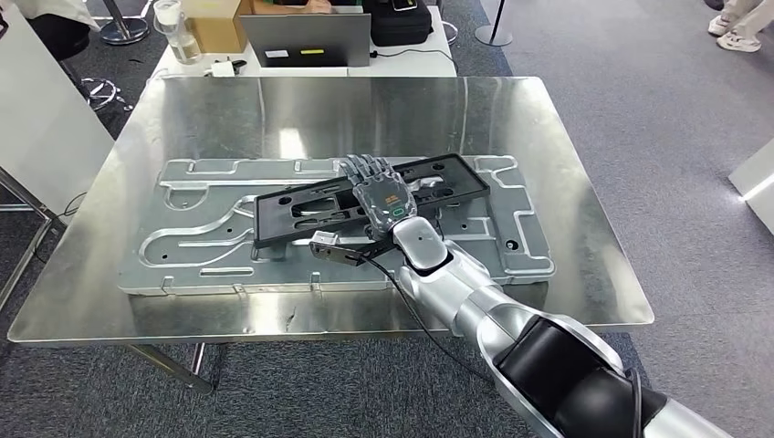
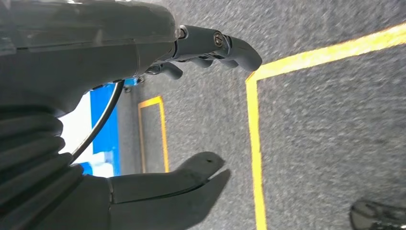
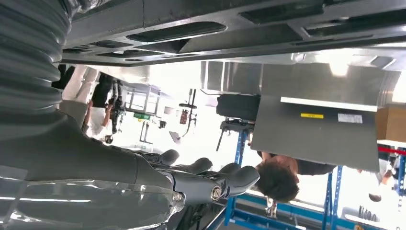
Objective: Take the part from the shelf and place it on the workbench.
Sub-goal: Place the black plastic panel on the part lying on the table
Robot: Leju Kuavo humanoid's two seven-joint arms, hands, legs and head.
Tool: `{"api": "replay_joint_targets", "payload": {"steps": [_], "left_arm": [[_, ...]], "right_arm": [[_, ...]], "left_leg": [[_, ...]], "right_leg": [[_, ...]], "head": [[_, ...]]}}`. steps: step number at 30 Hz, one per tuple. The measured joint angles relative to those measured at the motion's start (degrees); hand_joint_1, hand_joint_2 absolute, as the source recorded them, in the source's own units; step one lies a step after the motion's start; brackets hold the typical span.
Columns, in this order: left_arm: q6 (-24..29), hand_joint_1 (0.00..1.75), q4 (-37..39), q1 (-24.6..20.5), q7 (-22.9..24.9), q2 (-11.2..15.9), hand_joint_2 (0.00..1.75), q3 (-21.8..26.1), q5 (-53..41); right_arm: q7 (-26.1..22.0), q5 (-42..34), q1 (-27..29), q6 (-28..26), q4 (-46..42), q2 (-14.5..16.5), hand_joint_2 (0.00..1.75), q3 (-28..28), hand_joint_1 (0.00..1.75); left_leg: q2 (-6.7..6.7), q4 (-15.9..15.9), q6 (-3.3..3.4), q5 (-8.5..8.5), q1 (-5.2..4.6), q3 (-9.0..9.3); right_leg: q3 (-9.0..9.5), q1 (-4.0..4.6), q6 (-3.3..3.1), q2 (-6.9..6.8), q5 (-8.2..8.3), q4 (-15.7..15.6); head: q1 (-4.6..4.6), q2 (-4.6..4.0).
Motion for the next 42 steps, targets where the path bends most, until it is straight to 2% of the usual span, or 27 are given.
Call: {"api": "replay_joint_targets", "payload": {"steps": [2, 3, 5, 7, 9, 11, 13, 14, 16, 18, 20, 22, 23, 25, 27, 28, 29, 30, 31, 33, 34, 35, 37, 38, 39, 40, 42], "left_arm": [[-0.2, 0.0, 0.0, 0.0, 0.0, -0.1, 0.0, 0.0, 0.1], [-0.4, 0.0, 0.0, 0.0, 0.0, -0.1, 0.0, 0.1, 0.3], [-0.9, 0.0, 0.1, 0.0, -0.3, -0.2, 0.0, 0.5, 0.7], [-1.3, 0.0, 0.1, 0.0, -0.6, -0.2, 0.0, 0.9, 0.9], [-1.3, 0.0, 0.1, 0.0, -0.8, -0.2, 0.0, 1.2, 1.1], [-1.3, 0.0, 0.1, 0.0, -0.9, -0.2, 0.0, 1.5, 1.2], [-1.3, 0.0, 0.1, 0.0, -0.9, -0.2, 0.0, 1.6, 1.3], [-1.3, 0.0, 0.1, 0.0, -0.9, -0.2, 0.0, 1.7, 1.3], [-1.3, 0.0, 0.1, 0.1, -1.0, -0.2, 0.0, 2.0, 1.4], [-1.2, 0.0, 0.1, 0.0, -1.0, -0.2, 0.0, 2.4, 1.8], [-1.0, 0.0, 0.2, -0.1, -1.0, -0.2, 0.0, 3.1, 2.4], [-0.8, 0.0, 0.2, -0.1, -1.1, -0.2, 0.0, 3.8, 2.9], [-0.8, 0.0, 0.2, -0.1, -1.1, -0.2, 0.0, 4.1, 3.1], [-0.7, 0.0, 0.2, -0.1, -1.1, -0.3, 0.0, 4.6, 3.5], [-0.5, 0.0, 0.2, 0.0, -1.1, -0.3, 0.0, 5.1, 4.0], [-0.4, 0.0, 0.2, 0.0, -1.2, -0.3, 0.0, 5.4, 4.2], [-0.3, 0.0, 0.2, 0.1, -1.3, -0.3, 0.0, 5.7, 4.5], [-0.1, 0.0, 0.2, 0.1, -1.3, -0.3, 0.0, 5.9, 4.7], [-0.1, 0.0, 0.2, 0.1, -1.4, -0.3, 0.0, 6.1, 4.8], [0.0, 0.0, 0.2, 0.1, -1.4, -0.4, 0.0, 6.4, 5.0], [0.1, 0.0, 0.2, 0.1, -1.4, -0.5, 0.0, 6.6, 5.0], [0.1, 0.0, 0.2, 0.1, -1.4, -0.6, 0.0, 6.8, 5.1], [0.2, 0.0, 0.2, 0.1, -1.4, -0.7, 0.0, 7.1, 5.4], [0.3, 0.0, 0.2, 0.1, -1.4, -0.7, 0.0, 7.2, 5.5], [0.4, 0.0, 0.2, 0.2, -1.4, -0.7, 0.0, 7.3, 5.6], [0.4, 0.0, 0.2, 0.2, -1.5, -0.7, 0.0, 7.4, 5.8], [0.5, 0.0, 0.2, 0.3, -1.5, -0.7, 0.0, 7.6, 6.1]], "right_arm": [[-0.3, -0.2, -0.2, -0.8, 0.0, 0.0, 1.75, 0.0, 0.0], [-0.7, -0.3, -0.3, -1.1, 0.0, 0.1, 1.75, 0.0, 0.0], [-1.7, -0.8, -0.4, -1.2, -0.4, 0.5, 1.75, 0.0, 0.0], [-2.8, -1.2, -0.4, -0.9, -1.4, 1.2, 1.75, 0.0, 0.0], [-3.6, -1.7, -0.2, -0.1, -3.2, 2.3, 1.75, 0.0, 0.0], [-4.1, -2.1, 0.2, 0.6, -5.0, 3.5, 1.75, 0.0, 0.0], [-4.5, -2.6, 0.8, 1.0, -6.2, 4.0, 1.75, 0.0, 0.0], [-5.1, -3.3, 1.2, 1.0, -6.9, 4.1, 1.75, 0.0, 0.0], [-7.5, -6.2, 2.1, 0.9, -9.3, 4.7, 1.75, 0.2, 0.0], [-10.3, -10.6, 3.6, 0.9, -13.7, 5.8, 0.87, 1.2, 0.0], [-11.7, -15.4, 5.8, 1.4, -19.6, 6.8, 0.0, 3.5, 0.0], [-11.8, -20.0, 8.2, 2.0, -25.6, 7.2, 0.0, 6.4, 0.0], [-11.7, -21.6, 9.3, 2.2, -28.1, 7.2, 0.0, 7.8, 0.0], [-11.8, -23.8, 10.8, 2.2, -32.2, 7.2, 0.0, 10.0, 0.0], [-12.6, -25.4, 12.3, 1.5, -35.2, 6.9, 0.0, 11.7, 0.0], [-13.2, -26.1, 13.1, 0.9, -36.5, 6.7, 0.0, 12.5, 0.0], [-13.6, -26.5, 14.0, 0.3, -37.8, 6.5, 0.0, 13.3, 0.0], [-14.0, -26.7, 14.8, -0.2, -38.9, 6.3, 0.0, 14.1, 0.0], [-14.2, -26.9, 15.5, -0.7, -39.9, 6.1, 0.0, 14.7, 0.0], [-14.5, -26.9, 16.2, -1.1, -41.7, 5.9, 0.0, 15.6, 0.0], [-14.6, -26.9, 16.4, -1.4, -42.4, 5.9, 0.0, 15.9, 0.0], [-14.7, -26.9, 16.6, -1.7, -43.0, 5.8, 0.0, 16.1, 0.0], [-14.8, -26.8, 17.4, -2.9, -43.9, 5.6, 0.0, 16.4, 0.0], [-14.9, -26.7, 18.0, -3.8, -44.2, 5.5, 0.0, 16.5, 0.0], [-15.1, -26.6, 18.9, -4.7, -44.6, 5.4, 0.0, 16.7, 0.0], [-15.4, -26.6, 19.8, -5.7, -44.9, 5.2, 0.0, 16.8, 0.0], [-16.0, -26.7, 22.0, -7.4, -45.5, 4.9, 0.0, 17.0, 0.0]], "left_leg": [[-0.05, 0.3, -0.19, -0.11, -0.18, -0.05], [-0.06, 0.4, -0.38, -0.12, -0.26, -0.13], [-0.05, 0.5, -0.89, 0.05, -0.32, -0.25], [-0.05, 0.5, -1.55, -0.1, -0.33, -0.36], [-0.05, 3.3, -2.2, -2.71, -0.26, -1.4], [-0.04, 10.2, -2.75, -7.34, 0.06, -3.85], [-0.02, 15.8, -3.23, -9.9, 0.34, -5.44], [-0.01, 15.7, -3.44, -9.66, 0.49, -4.81], [0.01, 9.0, -3.89, -7.17, 0.94, -0.33], [-0.24, 2.6, -3.79, -5.44, 0.95, 3.34], [-0.51, 1.4, -2.97, -5.03, 0.64, 3.71], [-0.4, 1.2, -1.98, -4.19, 0.67, 3.44], [-0.28, 1.1, -1.46, -3.66, 0.72, 3.16], [-0.03, 0.9, -0.58, -2.56, 0.82, 2.17], [0.04, 0.9, -0.27, -1.6, 0.67, 0.85], [0.07, 1.0, -0.26, -1.12, 0.58, 0.19], [0.09, 1.0, -0.26, -0.65, 0.47, -0.47], [0.09, 1.0, -0.3, -0.19, 0.34, -1.09], [0.07, 1.0, -0.36, 0.28, 0.22, -1.64], [0.04, 1.0, -0.68, 1.22, 0.05, -2.43], [0.06, 1.0, -0.98, 1.64, 0.07, -2.58], [0.09, 0.9, -1.35, 2.09, 0.17, -2.64], [0.09, 0.4, -2.13, 2.96, 0.32, -2.7], [0.03, 0.6, -2.42, 2.64, 0.35, -2.95], [-0.03, 1.5, -2.66, 1.2, 0.36, -3.4], [-0.08, 3.3, -2.86, -1.08, 0.39, -4.01], [-0.06, 10.1, -3.3, -7.1, 0.57, -5.58]], "right_leg": [[3.84, 0.29, -0.72, -0.05, 3.35, -7.8], [5.13, 0.47, -1.01, -0.09, 4.23, -10.4], [5.77, 0.77, -1.32, -0.12, 4.61, -11.9], [5.72, 0.47, -1.77, -0.13, 5.2, -12.4], [5.56, 0.01, -2.37, -0.23, 5.93, -13.1], [5.03, -0.05, -2.62, -0.34, 6.42, -13.1], [4.31, -0.09, -2.47, -0.56, 6.82, -12.9], [3.87, -0.18, -2.31, -0.67, 7.0, -12.7], [2.82, -0.45, -1.94, -0.74, 7.29, -11.9], [1.88, -0.45, -1.41, -0.52, 7.61, -11.0], [1.59, -0.31, -0.64, -0.29, 8.12, -11.0], [1.48, -0.39, 0.19, -0.21, 8.42, -11.1], [1.14, -0.45, 0.53, -0.22, 7.49, -10.5], [-0.44, -0.61, 0.96, -0.26, 3.03, -6.2], [-2.35, -0.57, 1.19, -0.29, -2.11, 1.1], [-2.59, -0.53, 1.21, -0.29, -3.32, 3.7], [-2.03, -0.48, 1.13, -0.29, -3.55, 4.8], [-0.27, -0.41, 0.89, -0.29, -2.67, 3.6], [2.5, -0.26, 0.49, -0.28, -1.43, 0.4], [8.44, 0.22, -0.6, -0.33, -0.34, -7.7], [10.18, 0.48, -1.01, -0.35, -0.24, -10.5], [10.9, 0.73, -1.31, -0.36, -0.37, -11.9], [10.67, 0.77, -1.81, -0.42, 0.66, -12.7], [10.43, 0.62, -2.18, -0.55, 1.32, -13.2], [10.01, 0.38, -2.61, -0.68, 2.17, -13.6], [9.46, 0.16, -2.95, -0.8, 3.02, -14.0], [7.79, 0.16, -3.22, -0.92, 4.46, -14.1]], "head": [[-0.01, 0.0], [-0.01, 0.0], [-0.02, 0.0], [-0.02, 0.0], [-0.04, 0.0], [-0.05, 0.0], [-0.05, 0.0], [-0.05, 0.0], [-0.05, 0.0], [-0.05, 0.0], [-0.04, 0.0], [-0.03, 0.0], [-0.02, 0.0], [0.0, 0.0], [-0.01, 0.0], [-0.01, 0.0], [-0.01, 0.0], [-0.01, 0.0], [-0.01, 0.0], [-0.04, 0.0], [-0.02, 0.0], [-0.03, 0.0], [0.0, 0.0], [-0.02, 0.0], [-0.03, 0.0], [-0.06, 0.0], [-0.1, 0.0]]}}
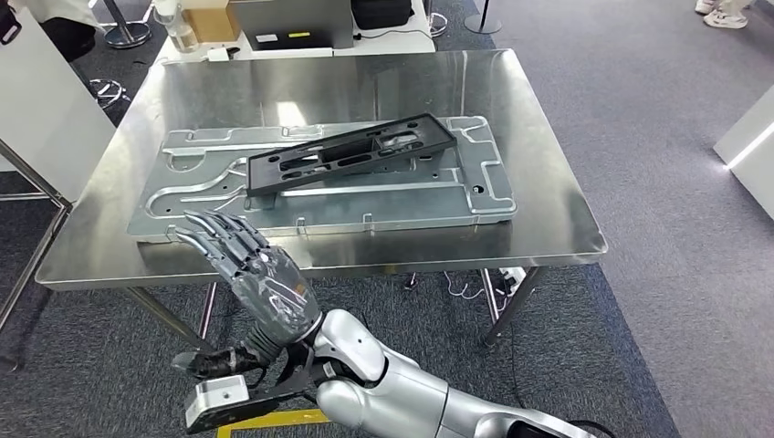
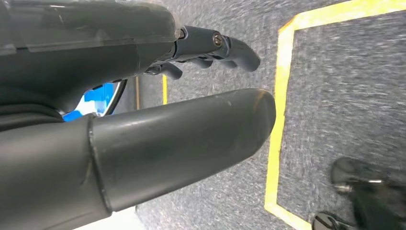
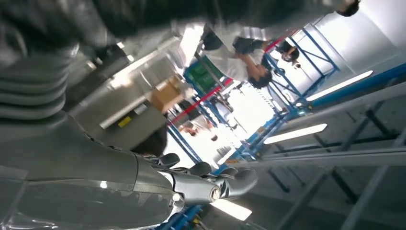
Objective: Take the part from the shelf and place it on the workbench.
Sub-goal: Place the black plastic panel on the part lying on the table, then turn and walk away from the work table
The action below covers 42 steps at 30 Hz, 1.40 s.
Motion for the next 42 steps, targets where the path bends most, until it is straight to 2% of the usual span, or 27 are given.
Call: {"api": "replay_joint_targets", "payload": {"steps": [2, 3, 5, 6, 8, 9, 11, 12, 13, 15, 16, 17, 19, 20, 22, 24, 26, 27, 29, 31, 32, 33, 34, 36, 38, 40, 42], "left_arm": [[0.2, 0.0, 0.0, 0.0, 0.0, 0.0, 0.0, 0.3, 0.3], [0.3, 0.0, 0.0, 0.0, 0.0, 0.0, 0.0, 0.5, 0.5], [0.6, 0.0, 0.0, 0.0, -0.1, 0.0, 0.0, 0.8, 1.0], [0.7, 0.0, 0.0, 0.0, -0.1, 0.0, 0.0, 1.0, 1.3], [0.9, 0.0, 0.0, -0.1, -0.1, 0.0, 0.0, 1.2, 1.9], [1.0, 0.0, 0.0, -0.1, -0.2, 0.0, 0.0, 1.3, 2.1], [1.3, 0.0, 0.0, 0.0, -0.2, 0.0, 0.0, 1.8, 2.6], [1.4, 0.0, 0.0, 0.1, -0.2, -0.1, 0.0, 2.0, 2.9], [1.5, 0.0, 0.0, 0.1, -0.2, -0.1, 0.0, 2.3, 3.2], [1.8, 0.0, 0.0, 0.3, -0.1, -0.2, 0.0, 2.7, 3.7], [2.2, 0.0, 0.0, 0.4, -0.1, -0.4, 0.0, 2.8, 3.6], [2.9, 0.0, 0.0, 0.4, -0.1, -0.9, 0.0, 2.8, 3.4], [5.3, 0.0, 0.0, 0.3, -0.2, -2.7, 0.0, 2.8, 2.7], [6.4, 0.0, 0.0, 0.2, -0.3, -3.8, 0.0, 2.7, 2.5], [7.4, 0.0, 0.1, 0.1, -0.4, -5.7, 0.0, 2.7, 2.5], [7.6, 0.0, 0.1, 0.0, -0.5, -6.8, 0.0, 2.7, 2.7], [7.6, 0.0, 0.1, 0.0, -0.5, -7.3, 0.0, 2.7, 3.1], [7.6, 0.0, 0.1, 0.0, -0.6, -7.5, 0.0, 2.7, 3.2], [7.6, 0.0, 0.1, 0.2, -0.6, -7.6, 0.0, 2.7, 3.3], [7.6, 0.0, 0.1, 0.2, -0.6, -7.6, 0.0, 2.7, 3.3], [7.6, 0.0, 0.1, 0.2, -0.5, -7.6, 0.0, 2.7, 3.3], [7.7, 0.0, 0.1, 0.2, -0.6, -7.6, 0.0, 2.7, 3.3], [7.7, 0.0, 0.1, 0.2, -0.6, -7.6, 0.0, 2.7, 3.4], [7.9, 0.0, 0.1, 0.1, -0.6, -7.6, 0.0, 2.7, 3.6], [8.0, 0.0, 0.1, -0.1, -0.6, -7.6, 0.0, 2.7, 4.0], [8.2, 0.0, 0.1, -0.3, -0.7, -7.6, 0.0, 2.7, 4.1], [8.4, 0.0, 0.1, -0.3, -0.7, -7.7, 0.0, 2.7, 4.2]], "right_arm": [[-0.7, -0.3, 2.7, -1.6, -0.3, -0.7, 0.0, 0.0, 0.0], [-1.3, -0.6, 4.2, -2.4, -0.3, -1.0, 0.0, 0.0, 0.0], [-3.0, -1.9, 7.7, -4.1, -0.4, -1.7, 0.0, -0.4, 0.0], [-4.0, -3.1, 9.8, -4.9, -0.5, -2.0, 0.0, -1.0, 0.0], [-6.4, -5.7, 13.5, -6.1, -0.5, -2.5, 0.0, -3.8, 0.0], [-7.5, -7.0, 15.2, -6.5, -0.4, -2.7, 0.0, -5.7, 0.0], [-9.4, -10.3, 18.6, -6.7, 0.4, -3.4, 0.0, -9.6, 0.0], [-10.3, -12.7, 20.4, -6.7, 1.4, -3.8, 0.0, -11.6, 0.0], [-11.7, -15.7, 22.2, -6.6, 3.1, -4.0, 0.0, -13.9, 0.0], [-15.6, -21.9, 25.3, -6.5, 8.1, -4.1, 0.0, -18.8, 0.0], [-18.0, -24.6, 26.5, -6.5, 11.2, -4.1, 0.0, -21.3, 0.0], [-20.5, -27.0, 27.2, -6.5, 14.7, -4.0, 0.0, -23.9, 0.0], [-25.1, -31.2, 27.6, -6.7, 22.4, -3.6, 0.0, -29.7, 0.0], [-26.9, -32.7, 27.6, -6.8, 26.2, -3.3, 0.0, -32.8, 0.0], [-28.5, -34.5, 27.0, -6.9, 32.9, -3.0, 0.0, -38.2, 0.0], [-27.5, -35.7, 26.1, -7.0, 39.1, -3.0, 0.0, -42.7, 0.0], [-25.3, -36.6, 25.9, -6.9, 44.9, -3.0, 0.0, -47.1, 0.0], [-24.4, -36.9, 26.0, -6.9, 47.3, -3.1, 0.0, -48.9, 0.0], [-23.5, -37.1, 26.2, -6.9, 51.0, -3.3, 0.0, -51.6, 0.0], [-23.1, -37.1, 26.2, -6.9, 53.5, -3.5, 0.0, -53.4, 0.0], [-22.8, -37.1, 26.2, -6.9, 54.5, -3.5, 0.0, -54.1, 0.0], [-22.3, -37.0, 26.2, -6.9, 55.4, -3.5, 0.0, -54.7, 0.0], [-21.0, -36.9, 26.1, -6.7, 56.2, -3.5, 0.0, -55.1, 0.0], [-15.3, -36.3, 25.9, -6.2, 57.6, -3.5, 0.0, -55.6, 0.0], [-8.6, -35.7, 25.7, -5.3, 58.6, -3.5, 0.0, -55.8, 0.0], [-3.3, -34.9, 25.7, -3.6, 59.4, -3.6, 0.0, -55.9, 0.0], [2.8, -34.0, 25.7, -0.8, 60.2, -3.7, 0.0, -55.9, 0.0]], "left_leg": [[0.02, 5.8, -0.52, -2.14, 0.19, -0.29], [0.04, 6.3, -0.72, -1.0, 0.3, 0.84], [0.04, 1.7, -0.88, 1.88, 0.57, 5.93], [0.0, -2.7, -0.86, 1.97, 0.55, 9.55], [-0.11, -9.3, -0.07, -0.09, 0.27, 14.15], [-0.13, -10.8, 0.48, -0.8, 0.03, 14.88], [0.08, -11.1, 1.81, -0.12, -0.03, 14.22], [0.23, -11.1, 2.43, 0.5, 0.0, 13.76], [0.37, -11.2, 3.0, 1.2, 0.08, 13.13], [0.49, -11.1, 3.61, 2.53, 0.04, 11.51], [0.5, -11.0, 3.7, 3.22, -0.02, 10.59], [0.52, -10.8, 3.71, 3.9, -0.1, 9.59], [0.55, -10.3, 3.62, 5.04, -0.27, 7.61], [0.55, -10.0, 3.54, 5.47, -0.34, 6.73], [0.58, -9.4, 3.15, 6.24, -0.55, 5.52], [0.76, -9.3, 2.53, 7.15, -0.62, 5.09], [0.78, -9.4, 1.86, 7.75, -0.54, 4.94], [0.7, -8.9, 1.58, 6.91, -0.48, 4.65], [0.55, -5.0, 1.17, 2.02, -0.33, 3.35], [0.53, 1.7, 0.86, -3.58, -0.29, 1.93], [0.53, 4.6, 0.78, -4.51, -0.3, 1.83], [0.53, 6.1, 0.8, -3.95, -0.33, 2.41], [0.53, 5.8, 0.95, -2.36, -0.36, 3.88], [0.52, -0.3, 1.75, 0.05, -0.64, 9.67], [0.51, -8.9, 2.57, -1.1, -1.07, 15.69], [0.5, -12.7, 3.18, -2.25, -1.37, 17.52], [0.44, -13.3, 3.98, -1.14, -1.25, 16.84]], "right_leg": [[-1.9, -0.04, 0.19, -0.14, 1.33, 0.2], [-2.87, -0.1, 0.38, -0.2, 1.96, 0.3], [-4.73, -0.25, 0.93, -0.24, 3.07, 0.9], [-5.59, -0.24, 1.29, -0.23, 3.55, 1.4], [-6.48, -0.1, 2.07, -0.28, 4.42, 2.1], [-6.59, -0.03, 2.46, -0.31, 4.91, 2.1], [-6.66, -0.22, 3.24, -0.25, 5.4, 2.0], [-6.91, -0.37, 3.58, -0.13, 4.21, 2.6], [-7.42, -0.5, 3.88, 0.04, 1.88, 4.2], [-8.83, -0.59, 4.31, 0.27, -4.71, 10.4], [-9.39, -0.6, 4.45, 0.33, -6.87, 14.0], [-9.46, -0.6, 4.54, 0.35, -7.53, 16.8], [-7.0, -0.59, 4.45, 0.38, -5.32, 17.3], [-4.26, -0.54, 4.21, 0.41, -4.02, 14.6], [2.24, -0.16, 3.42, 0.47, -4.22, 6.2], [5.28, 0.26, 2.77, 0.48, -5.57, 1.1], [4.97, 0.21, 2.29, 0.26, -4.96, 0.2], [4.53, 0.1, 1.88, 0.09, -4.36, 0.0], [3.07, -0.1, 1.1, -0.15, -2.89, -0.3], [1.14, 0.06, 0.79, -0.08, -1.5, -0.1], [0.11, 0.16, 0.8, -0.11, -0.8, 0.1], [-0.97, 0.27, 0.85, -0.18, -0.12, 0.4], [-2.03, 0.38, 0.9, -0.24, 0.51, 0.7], [-3.86, 0.53, 1.08, -0.3, 1.65, 1.3], [-4.83, 0.6, 1.5, -0.42, 2.6, 1.9], [-5.03, 0.41, 2.23, -0.74, 3.52, 1.8], [-5.24, 0.16, 3.1, -0.76, 3.53, 1.8]], "head": [[-0.01, 0.0], [-0.01, 0.0], [-0.01, 0.0], [-0.02, 0.0], [0.01, 0.0], [0.01, 0.0], [0.02, 0.0], [0.03, 0.0], [0.04, 0.0], [0.04, 0.0], [0.03, 0.0], [0.02, 0.0], [0.01, 0.0], [0.02, 0.0], [0.02, 0.0], [0.01, 0.0], [0.02, 0.0], [0.01, 0.0], [0.0, 0.0], [-0.01, 0.0], [-0.01, 0.0], [-0.01, 0.0], [-0.01, 0.0], [-0.01, 0.0], [0.0, 0.0], [0.0, 0.0], [0.0, 0.0]]}}
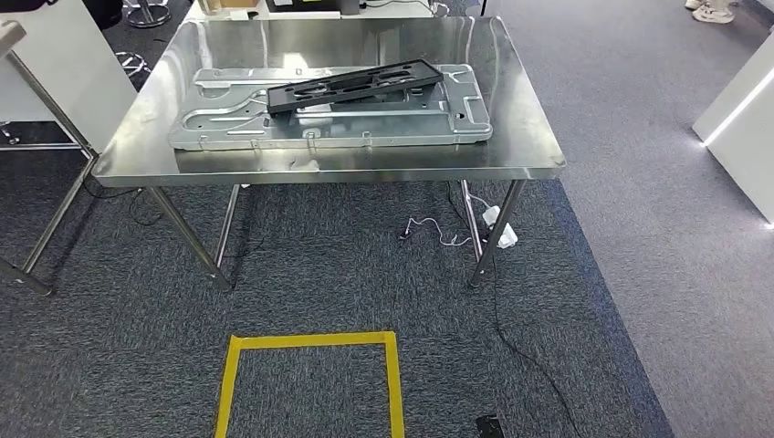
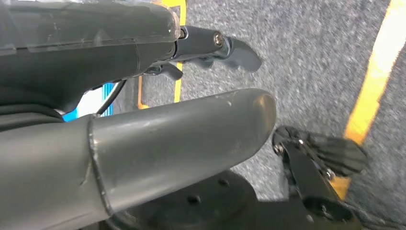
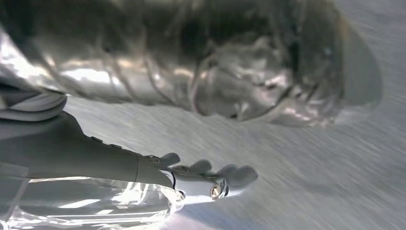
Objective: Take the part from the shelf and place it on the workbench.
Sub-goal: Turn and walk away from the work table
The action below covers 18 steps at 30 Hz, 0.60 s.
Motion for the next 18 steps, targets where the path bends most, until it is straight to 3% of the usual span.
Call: {"api": "replay_joint_targets", "payload": {"steps": [1, 2, 4, 5, 6, 7, 9, 11, 12, 14, 15, 16, 18], "left_arm": [[0.1, 0.0, 0.0, 0.0, 0.0, -0.1, 0.0, 0.0, 0.0], [0.2, 0.0, 0.0, 0.1, 0.1, -0.1, 0.0, 0.0, -0.1], [0.4, 0.0, 0.0, 0.2, 0.1, -0.1, 0.0, 0.0, -0.2], [0.5, 0.0, 0.0, 0.3, 0.1, -0.1, 0.0, 0.0, -0.2], [0.6, 0.0, 0.0, 0.3, 0.1, -0.1, 0.0, 0.0, -0.2], [0.6, 0.0, 0.0, 0.4, 0.1, -0.1, 0.0, 0.0, -0.2], [0.6, 0.0, 0.0, 0.4, 0.1, -0.2, 0.0, 0.0, -0.2], [0.8, 0.0, 0.0, 0.3, 0.1, -0.4, 0.0, 0.0, -0.2], [0.9, 0.0, 0.0, 0.2, 0.1, -0.4, 0.0, 0.0, -0.3], [1.0, 0.0, 0.0, 0.2, 0.1, -0.4, 0.0, 0.0, -0.4], [1.1, 0.0, 0.0, 0.3, 0.1, -0.4, 0.0, 0.0, -0.5], [1.1, 0.0, 0.0, 0.3, 0.1, -0.4, 0.0, 0.0, -0.5], [1.2, 0.0, 0.0, 0.3, 0.0, -0.4, 0.0, 0.0, -0.6]], "right_arm": [[3.2, 0.3, 0.0, 1.7, 0.3, 0.0, 0.0, 0.0, 0.0], [6.2, 0.4, 0.1, 3.4, 0.5, -0.1, 0.0, 0.0, 0.0], [11.6, 0.4, 0.2, 6.9, 0.9, -0.1, 0.0, 0.0, 0.0], [13.5, 0.3, 0.2, 8.3, 1.1, -0.1, 0.0, 0.0, 0.0], [14.9, 0.1, 0.2, 9.4, 1.2, -0.1, 0.0, 0.0, 0.0], [15.7, 0.0, 0.2, 10.0, 1.3, -0.1, 0.0, 0.0, 0.0], [16.7, -0.4, 0.2, 11.0, 1.4, -0.1, 0.0, 0.0, 0.0], [17.5, -0.8, 0.4, 12.0, 1.5, 0.0, 0.0, -0.1, 0.0], [17.9, -1.0, 0.4, 12.5, 1.6, 0.0, 0.0, -0.2, 0.0], [18.4, -1.5, 0.4, 13.3, 1.7, 0.1, 0.0, -0.5, 0.0], [18.6, -1.6, 0.4, 13.6, 1.7, 0.1, 0.0, -0.7, 0.0], [18.7, -1.7, 0.4, 13.8, 1.7, 0.2, 0.0, -0.8, 0.0], [19.0, -1.9, 0.4, 14.2, 1.8, 0.4, 0.0, -0.9, 0.0]], "left_leg": [[-0.08, -0.3, 0.39, 0.84, 0.13, -0.45], [-0.22, -0.5, 0.64, 1.68, 0.27, -1.02], [-0.62, -0.4, 0.73, 3.01, 0.33, -2.59], [-0.88, -0.3, 0.59, 3.58, 0.35, -3.4], [-1.16, -0.1, 0.4, 4.09, 0.4, -4.2], [-1.5, 0.2, 0.15, 4.5, 0.49, -4.95], [-2.34, 1.0, -0.42, 5.07, 0.78, -6.27], [-3.32, 2.0, -1.08, 5.38, 0.87, -7.57], [-3.83, 2.4, -1.47, 5.57, 0.85, -8.04], [-4.96, 2.7, -2.35, 6.05, 0.87, -8.61], [-4.85, 3.1, -2.68, 5.86, 0.94, -9.02], [-4.23, 4.3, -2.94, 5.01, 1.0, -9.74], [-2.09, 10.0, -3.33, 1.28, 1.06, -12.51]], "right_leg": [[-0.33, -0.1, 0.36, 0.24, -1.6, 0.9], [-0.84, -0.21, 0.64, 0.51, -4.25, 2.8], [-2.28, -0.62, 1.14, 0.9, -10.23, 9.5], [-2.73, -0.81, 1.38, 0.92, -11.53, 12.8], [-2.64, -0.99, 1.58, 0.96, -11.44, 14.9], [-1.57, -1.13, 1.74, 1.06, -10.26, 15.0], [3.69, -1.52, 1.9, 2.49, -7.74, 8.8], [8.89, -1.7, 1.73, 4.84, -7.72, 1.2], [10.03, -1.67, 1.51, 5.51, -8.23, -0.8], [10.05, -1.54, 0.74, 4.55, -8.49, -1.5], [9.97, -1.56, 0.24, 3.82, -8.28, -1.6], [9.87, -1.58, -0.36, 3.06, -8.02, -1.8], [9.47, -1.41, -1.23, 1.48, -7.61, -1.9]], "head": [[0.02, 0.0], [0.02, 0.0], [0.02, 0.0], [0.02, 0.0], [0.02, 0.0], [0.01, 0.0], [0.02, 0.0], [0.01, 0.0], [0.0, 0.0], [0.01, 0.0], [-0.01, 0.0], [-0.03, 0.0], [-0.08, 0.0]]}}
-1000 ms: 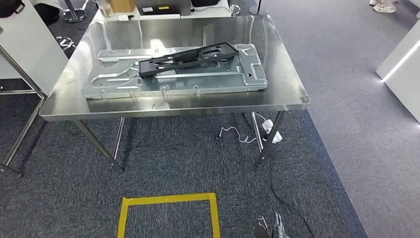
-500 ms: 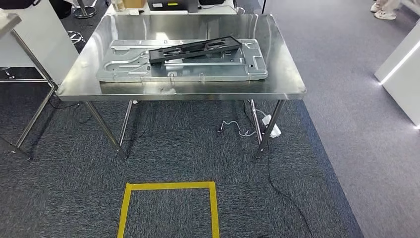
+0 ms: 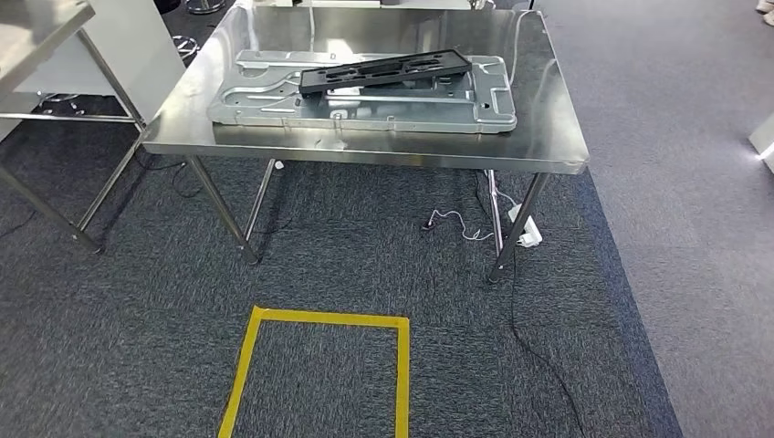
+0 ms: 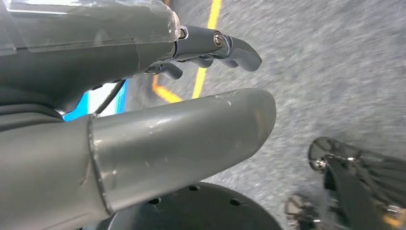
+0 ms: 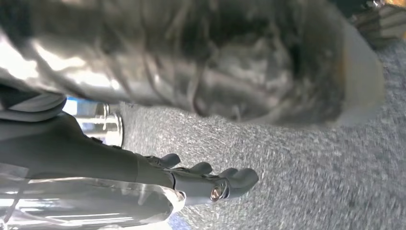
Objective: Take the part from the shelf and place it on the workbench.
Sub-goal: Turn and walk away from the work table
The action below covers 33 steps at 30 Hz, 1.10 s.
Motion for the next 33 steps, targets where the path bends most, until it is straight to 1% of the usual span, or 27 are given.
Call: {"api": "replay_joint_targets", "payload": {"steps": [2, 3, 4, 5, 6, 7, 8, 9, 10, 11, 12, 13, 14, 16, 17, 18, 19, 20, 21, 22, 23, 25, 27, 29, 31, 32, 33], "left_arm": [[0.0, 0.0, 0.0, 0.0, -1.0, 0.0, 0.0, 0.0, 0.4], [0.0, 0.0, 0.0, 0.0, -1.6, -0.1, 0.0, 0.0, 0.7], [0.1, 0.0, 0.0, 0.0, -2.2, -0.1, 0.0, 0.1, 0.9], [0.3, 0.0, 0.0, -0.1, -2.5, -0.2, 0.0, 0.1, 1.0], [0.5, 0.0, 0.0, -0.2, -2.6, -0.2, 0.0, 0.1, 1.0], [0.6, 0.0, 0.0, -0.3, -2.6, -0.2, 0.0, 0.1, 0.9], [0.7, 0.0, 0.0, -0.5, -2.7, -0.2, 0.0, 0.1, 0.9], [0.7, 0.0, 0.0, -0.6, -2.7, -0.2, 0.0, 0.1, 0.9], [0.6, 0.0, 0.0, -0.6, -2.7, -0.2, 0.0, 0.1, 1.1], [0.4, 0.0, 0.0, -0.6, -2.7, -0.3, 0.0, 0.2, 1.2], [0.3, 0.0, 0.0, -0.6, -2.6, -0.3, 0.0, 0.3, 1.4], [0.2, 0.0, 0.0, -0.6, -2.5, -0.4, 0.0, 0.4, 1.4], [0.3, 0.0, 0.0, -0.6, -2.4, -0.5, 0.0, 0.5, 1.5], [0.6, 0.0, 0.0, -0.7, -2.2, -0.6, 0.0, 0.5, 1.4], [0.6, 0.0, 0.0, -0.7, -2.2, -0.6, 0.0, 0.6, 1.4], [0.7, 0.0, 0.0, -0.7, -2.1, -0.6, 0.0, 0.6, 1.4], [0.7, 0.0, 0.0, -0.6, -2.1, -0.6, 0.0, 0.7, 1.5], [0.7, 0.0, 0.0, -0.6, -2.1, -0.6, 0.0, 0.8, 1.6], [0.7, 0.0, 0.0, -0.6, -2.1, -0.7, 0.0, 0.9, 1.7], [0.6, 0.0, 0.0, -0.6, -2.0, -0.8, 0.0, 0.9, 1.8], [0.2, 0.0, 0.0, -0.6, -1.8, -0.6, 0.0, 1.0, 1.9], [-1.9, 0.0, 0.0, -0.3, -1.2, 0.7, 0.0, 1.1, 1.9], [-4.6, 0.0, 0.0, 0.4, -0.9, 2.8, 0.0, 1.1, 1.6], [-5.8, 0.0, -0.1, 1.0, -0.8, 4.4, 0.0, 1.1, 1.4], [-5.9, 0.0, -0.1, 1.2, -0.8, 5.5, 0.0, 1.1, 1.3], [-5.9, 0.0, -0.1, 1.2, -0.8, 5.9, 0.0, 1.1, 1.3], [-5.9, 0.0, -0.1, 1.3, -0.8, 6.3, 0.0, 1.1, 1.3]], "right_arm": [[0.2, 0.4, 0.1, 1.1, 0.1, 0.1, 0.0, 0.0, 0.0], [0.3, 0.9, 0.1, 1.8, 0.1, 0.1, 0.0, -0.1, 0.0], [0.3, 1.3, 0.1, 2.7, 0.1, 0.1, 0.0, 0.0, 0.0], [0.4, 1.7, 0.0, 3.5, 0.2, 0.1, 0.0, 0.0, 0.0], [0.4, 1.9, -0.1, 4.2, 0.2, 0.2, 0.0, 0.0, 0.0], [0.5, 2.0, -0.2, 4.9, 0.2, 0.3, 0.0, 0.0, 0.0], [0.5, 2.0, -0.2, 5.4, 0.2, 0.3, 0.0, 0.0, 0.0], [0.7, 2.0, -0.2, 5.8, 0.2, 0.4, 0.0, 0.0, 0.0], [1.0, 2.1, -0.3, 6.2, 0.2, 0.4, 0.0, 0.0, 0.0], [1.3, 2.1, -0.5, 6.6, 0.2, 0.5, 0.0, 0.0, 0.0], [1.6, 2.2, -0.6, 7.0, 0.2, 0.6, 0.0, 0.0, 0.0], [2.0, 2.3, -0.7, 7.4, 0.2, 0.6, 0.0, 0.0, 0.0], [2.2, 2.4, -0.7, 7.8, 0.2, 0.7, 0.0, 0.0, 0.0], [2.6, 2.7, -0.5, 8.4, 0.2, 0.7, 0.0, 0.0, 0.0], [2.6, 2.8, -0.4, 8.6, 0.2, 0.7, 0.0, 0.0, 0.0], [2.7, 2.8, -0.4, 8.7, 0.2, 0.7, 0.0, 0.0, 0.0], [2.8, 2.9, -0.4, 8.7, 0.2, 0.7, 0.0, 0.0, 0.0], [2.9, 3.0, -0.3, 8.8, 0.2, 0.7, 0.0, 0.0, 0.0], [3.0, 3.0, -0.3, 8.8, 0.2, 0.7, 0.0, 0.0, 0.0], [3.1, 3.0, -0.2, 8.7, 0.2, 0.6, 0.0, 0.0, 0.0], [3.0, 2.9, -0.1, 8.7, 0.2, 0.6, 0.0, 0.0, 0.0], [2.6, 2.2, -0.1, 8.4, 0.2, 0.6, 0.0, -0.1, 0.0], [2.2, 1.7, -0.2, 8.3, 0.2, 0.6, 0.0, -0.2, 0.0], [2.2, 1.6, -0.1, 8.3, 0.2, 0.6, 0.0, -0.2, 0.0], [2.2, 1.6, 0.1, 8.2, 0.3, 0.6, 0.0, -0.3, 0.0], [2.2, 1.6, 0.2, 8.2, 0.3, 0.6, 0.0, -0.3, 0.0], [2.2, 1.5, 0.2, 8.2, 0.3, 0.6, 0.0, -0.4, 0.0]], "left_leg": [[1.01, 7.4, -0.37, -3.51, 0.05, -3.07], [1.22, 9.3, -0.45, -3.91, 0.07, -3.58], [1.42, 8.9, -0.43, -3.18, 0.07, -2.9], [1.79, 6.4, -0.29, -1.67, 0.05, -1.1], [2.62, 2.4, -0.01, 0.05, -0.03, 1.46], [3.82, -1.7, 0.33, 1.25, -0.26, 4.01], [4.85, -4.7, 0.74, 2.0, -0.51, 5.75], [5.58, -6.5, 1.14, 2.18, -0.76, 6.61], [5.68, -7.1, 1.47, 2.11, -0.99, 6.68], [5.19, -7.3, 1.85, 2.26, -0.97, 6.42], [4.71, -7.7, 2.18, 2.45, -0.82, 6.41], [4.17, -8.1, 2.56, 2.77, -0.64, 6.42], [3.64, -8.4, 2.96, 3.13, -0.44, 6.37], [2.53, -8.5, 3.51, 3.64, -0.37, 5.95], [1.89, -8.4, 3.62, 3.78, -0.4, 5.69], [1.18, -8.2, 3.64, 3.85, -0.43, 5.5], [0.41, -8.1, 3.62, 3.88, -0.44, 5.38], [-0.42, -7.9, 3.57, 3.86, -0.44, 5.33], [-1.23, -7.6, 3.49, 3.82, -0.42, 5.28], [-1.93, -7.4, 3.31, 3.76, -0.47, 5.15], [-2.59, -7.1, 3.05, 3.71, -0.5, 4.91], [-3.6, -6.8, 2.23, 3.84, -0.37, 4.29], [-4.22, -6.8, 1.33, 4.0, -0.16, 3.9], [-2.54, -4.7, 0.78, 2.53, -0.23, 2.8], [0.09, 1.6, 0.4, -0.99, -0.21, -0.29], [0.72, 5.3, 0.19, -2.6, -0.14, -2.13], [1.08, 8.0, 0.0, -3.4, -0.08, -3.39]], "right_leg": [[-0.57, 0.36, -0.32, -1.65, 0.16, 0.1], [-0.8, 0.51, -0.36, -2.47, 0.21, 0.3], [-0.94, 0.63, -0.37, -3.25, 0.22, 0.4], [-1.0, 0.72, -0.35, -3.96, 0.22, 0.5], [-0.98, 0.81, -0.32, -4.58, 0.2, 0.6], [-0.98, 0.96, -0.21, -5.16, 0.15, 0.7], [-0.95, 1.1, -0.01, -5.7, 0.13, 0.8], [-0.91, 1.2, 0.26, -6.21, 0.14, 0.9], [-0.87, 1.28, 0.57, -6.73, 0.19, 0.9], [-0.72, 1.33, 0.92, -7.25, 0.24, 0.8], [-0.62, 1.27, 1.3, -7.08, 0.09, 0.9], [-0.85, 1.21, 1.64, -6.06, -0.57, 1.6], [-1.66, 1.13, 1.94, -4.49, -1.95, 3.4], [-4.97, 0.89, 2.26, -1.27, -5.97, 10.4], [-6.77, 0.82, 2.35, -0.65, -7.5, 14.2], [-7.91, 0.75, 2.44, -0.42, -7.91, 16.5], [-8.06, 0.68, 2.48, -0.31, -7.08, 16.7], [-7.13, 0.61, 2.44, -0.12, -5.2, 14.7], [-5.46, 0.54, 2.31, 0.54, -2.79, 10.9], [-3.77, 0.49, 2.08, 1.83, -1.03, 7.1], [-2.51, 0.46, 1.87, 2.97, 0.05, 4.0], [-1.78, 0.59, 1.47, 4.19, 0.2, 1.6], [-1.66, 0.58, 0.9, 3.09, 0.45, 1.2], [-1.38, 0.35, 0.1, 1.65, 0.8, 0.5], [-1.36, 0.4, -0.38, -0.03, 0.84, 0.3], [-1.41, 0.48, -0.47, -0.94, 0.79, 0.3], [-1.45, 0.55, -0.5, -1.83, 0.73, 0.4]], "head": [[-0.01, 0.0], [-0.01, 0.0], [-0.01, 0.0], [-0.01, 0.0], [-0.01, 0.0], [-0.01, 0.0], [0.02, 0.0], [0.02, 0.0], [0.05, 0.0], [0.06, 0.0], [0.05, 0.0], [0.07, 0.0], [0.07, 0.0], [0.08, 0.0], [0.07, 0.0], [0.08, 0.0], [0.07, 0.0], [0.08, 0.0], [0.09, 0.0], [0.08, 0.0], [0.09, 0.0], [0.08, 0.0], [0.08, 0.0], [0.04, 0.0], [0.01, 0.0], [0.01, 0.0], [0.01, 0.0]]}}
